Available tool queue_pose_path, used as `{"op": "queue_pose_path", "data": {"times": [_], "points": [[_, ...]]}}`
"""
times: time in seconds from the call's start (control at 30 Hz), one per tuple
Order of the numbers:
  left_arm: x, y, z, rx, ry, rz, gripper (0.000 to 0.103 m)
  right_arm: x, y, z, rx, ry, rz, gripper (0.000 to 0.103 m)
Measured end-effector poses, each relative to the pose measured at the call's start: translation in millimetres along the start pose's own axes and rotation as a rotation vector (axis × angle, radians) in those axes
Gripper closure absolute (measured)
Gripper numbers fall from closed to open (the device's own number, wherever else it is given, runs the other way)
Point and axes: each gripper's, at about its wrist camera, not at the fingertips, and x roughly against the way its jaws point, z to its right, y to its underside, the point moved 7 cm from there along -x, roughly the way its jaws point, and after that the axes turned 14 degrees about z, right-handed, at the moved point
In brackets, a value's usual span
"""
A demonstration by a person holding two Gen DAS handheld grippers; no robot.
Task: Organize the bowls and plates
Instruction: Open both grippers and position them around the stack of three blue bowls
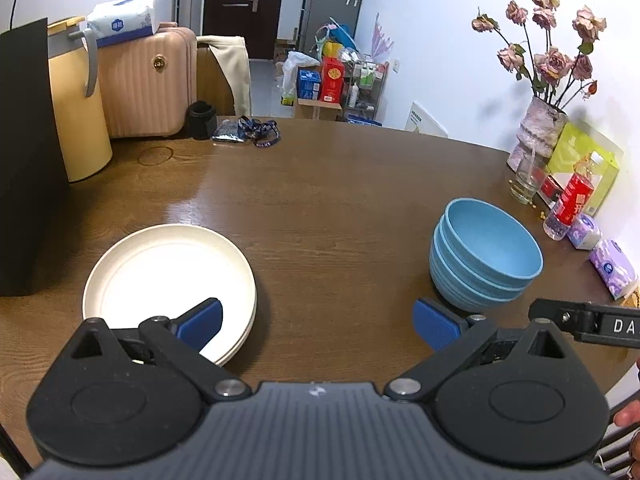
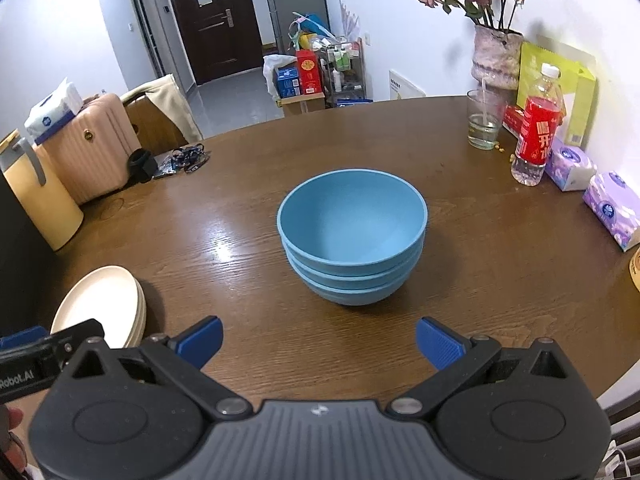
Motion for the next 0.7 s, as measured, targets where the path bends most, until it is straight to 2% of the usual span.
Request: {"op": "queue_pose_path", "data": {"times": [0.27, 0.7], "points": [[-11.8, -9.6, 25.3, 0.006, -0.017, 0.024, 0.0, -8.4, -18.4, 26.3, 0.005, -0.009, 0.012, 0.0], [-46.8, -12.6, 77.3, -0.024, -0.056, -0.004, 0.0, -49.2, -39.8, 77.1, -0.006, -0.025, -0.02, 0.0]]}}
